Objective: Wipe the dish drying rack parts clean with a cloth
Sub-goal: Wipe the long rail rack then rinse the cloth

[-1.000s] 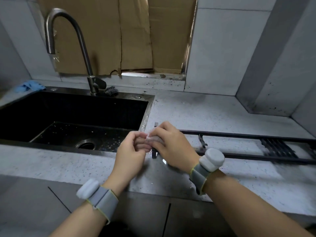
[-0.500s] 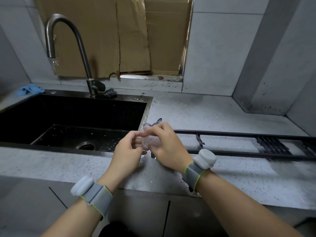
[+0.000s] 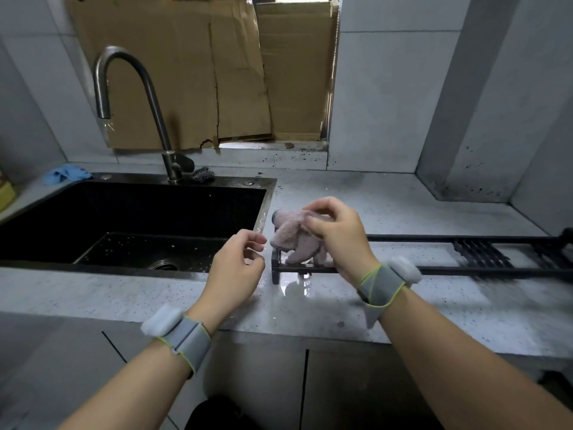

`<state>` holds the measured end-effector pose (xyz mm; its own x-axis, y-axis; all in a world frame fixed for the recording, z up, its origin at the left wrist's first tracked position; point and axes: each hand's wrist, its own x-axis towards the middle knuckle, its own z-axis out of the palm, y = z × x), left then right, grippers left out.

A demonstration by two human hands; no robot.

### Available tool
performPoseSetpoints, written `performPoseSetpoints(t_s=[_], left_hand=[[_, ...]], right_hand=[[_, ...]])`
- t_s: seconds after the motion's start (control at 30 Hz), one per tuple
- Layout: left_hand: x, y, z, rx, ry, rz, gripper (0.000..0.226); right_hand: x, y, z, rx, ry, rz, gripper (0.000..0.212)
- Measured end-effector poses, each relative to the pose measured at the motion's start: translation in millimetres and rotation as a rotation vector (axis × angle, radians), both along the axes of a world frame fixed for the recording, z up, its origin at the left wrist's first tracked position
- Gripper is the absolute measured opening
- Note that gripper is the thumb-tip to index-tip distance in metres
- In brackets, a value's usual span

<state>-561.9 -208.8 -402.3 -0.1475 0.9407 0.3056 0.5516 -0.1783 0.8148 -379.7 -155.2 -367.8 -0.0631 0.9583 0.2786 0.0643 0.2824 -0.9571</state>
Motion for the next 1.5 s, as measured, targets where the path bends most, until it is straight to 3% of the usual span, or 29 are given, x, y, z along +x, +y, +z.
performPoseSetpoints(t_s=[0.27, 0.4, 0.5, 0.8, 0.97, 1.03, 1.23, 1.5], left_hand=[[12.2, 9.8, 10.7, 0.483, 0.838, -0.236, 0.016], [58.1, 19.2, 2.6, 0.501, 1.099, -0.348, 0.022], [81.5, 28.0, -3.9, 0.491, 1.167, -0.366, 0.033], [90.5, 36.2, -14.6, 0.464, 1.159, -0.33, 0.023], [89.1, 49.2, 16.5, 0.525, 1.069, -0.276, 0.014], [88.2, 55.7, 41.3, 0.5, 1.018, -0.277, 0.004], [95.7, 73.9, 90.7, 0.254, 1.078, -0.265, 0.022], [103.1, 93.1, 69.8, 0.007, 1.117, -0.23, 0.021]], right_hand=[[124.9, -3.3, -9.8, 0.464, -0.953, -0.138, 0.036], [148.7, -12.7, -20.5, 0.53, -1.306, -0.197, 0.03], [160.7, -17.7, -24.9, 0.585, -1.492, -0.183, 0.035], [170.3, -14.5, -37.4, 0.712, -1.581, -0.238, 0.024], [172.7, 2.1, -5.2, 0.839, -1.61, -0.264, 0.019], [170.1, 12.5, 19.3, 0.801, -1.643, -0.266, 0.015], [153.6, 31.4, 62.8, 0.551, -1.772, -0.029, 0.024], [142.3, 61.7, 44.5, 0.402, -1.785, 0.008, 0.025]])
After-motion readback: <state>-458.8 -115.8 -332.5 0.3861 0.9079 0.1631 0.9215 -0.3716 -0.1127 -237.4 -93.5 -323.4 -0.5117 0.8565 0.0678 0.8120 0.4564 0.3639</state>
